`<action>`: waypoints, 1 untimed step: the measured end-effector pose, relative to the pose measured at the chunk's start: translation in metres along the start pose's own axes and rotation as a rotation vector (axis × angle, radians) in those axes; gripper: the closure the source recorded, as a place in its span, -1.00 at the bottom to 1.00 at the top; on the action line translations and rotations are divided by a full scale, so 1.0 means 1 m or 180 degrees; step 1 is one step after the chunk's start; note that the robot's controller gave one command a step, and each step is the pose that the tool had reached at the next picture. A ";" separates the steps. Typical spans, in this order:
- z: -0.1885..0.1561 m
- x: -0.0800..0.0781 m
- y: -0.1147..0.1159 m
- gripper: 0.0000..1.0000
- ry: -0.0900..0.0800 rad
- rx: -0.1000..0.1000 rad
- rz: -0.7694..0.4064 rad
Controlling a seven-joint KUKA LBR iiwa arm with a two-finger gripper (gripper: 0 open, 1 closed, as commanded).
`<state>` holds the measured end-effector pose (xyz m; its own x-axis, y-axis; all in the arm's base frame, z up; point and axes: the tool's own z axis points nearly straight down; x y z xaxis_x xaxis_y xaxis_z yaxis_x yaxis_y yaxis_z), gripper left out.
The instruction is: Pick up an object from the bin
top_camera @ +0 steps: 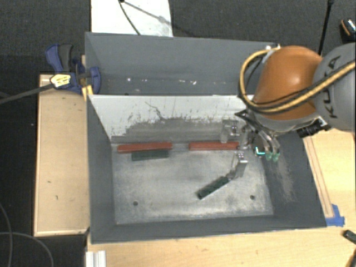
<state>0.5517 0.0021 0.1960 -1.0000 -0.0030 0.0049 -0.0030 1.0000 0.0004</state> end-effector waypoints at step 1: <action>0.127 0.030 -0.048 -1.00 0.0001 0.0000 -0.0913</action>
Offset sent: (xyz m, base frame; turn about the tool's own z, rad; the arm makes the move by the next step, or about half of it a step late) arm -0.0293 -0.0467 -0.1245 -0.2887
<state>0.5207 -0.0455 0.0688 -0.9582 -0.2859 0.0048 -0.2859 0.9582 0.0018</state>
